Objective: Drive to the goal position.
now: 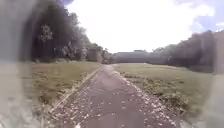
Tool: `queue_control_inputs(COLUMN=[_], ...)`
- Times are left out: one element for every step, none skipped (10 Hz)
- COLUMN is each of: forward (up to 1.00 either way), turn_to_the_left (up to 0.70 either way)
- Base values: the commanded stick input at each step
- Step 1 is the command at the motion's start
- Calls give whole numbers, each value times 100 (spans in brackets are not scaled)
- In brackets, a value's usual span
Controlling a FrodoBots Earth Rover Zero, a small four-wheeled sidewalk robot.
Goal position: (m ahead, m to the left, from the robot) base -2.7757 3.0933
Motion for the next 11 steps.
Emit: queue_control_inputs(forward=[60,29,0,0,0,0,0,0,0,0,0], turn_to_the_left=[0,0,-17,-51,-100,-100,-100,-100,-100,-100,-100])
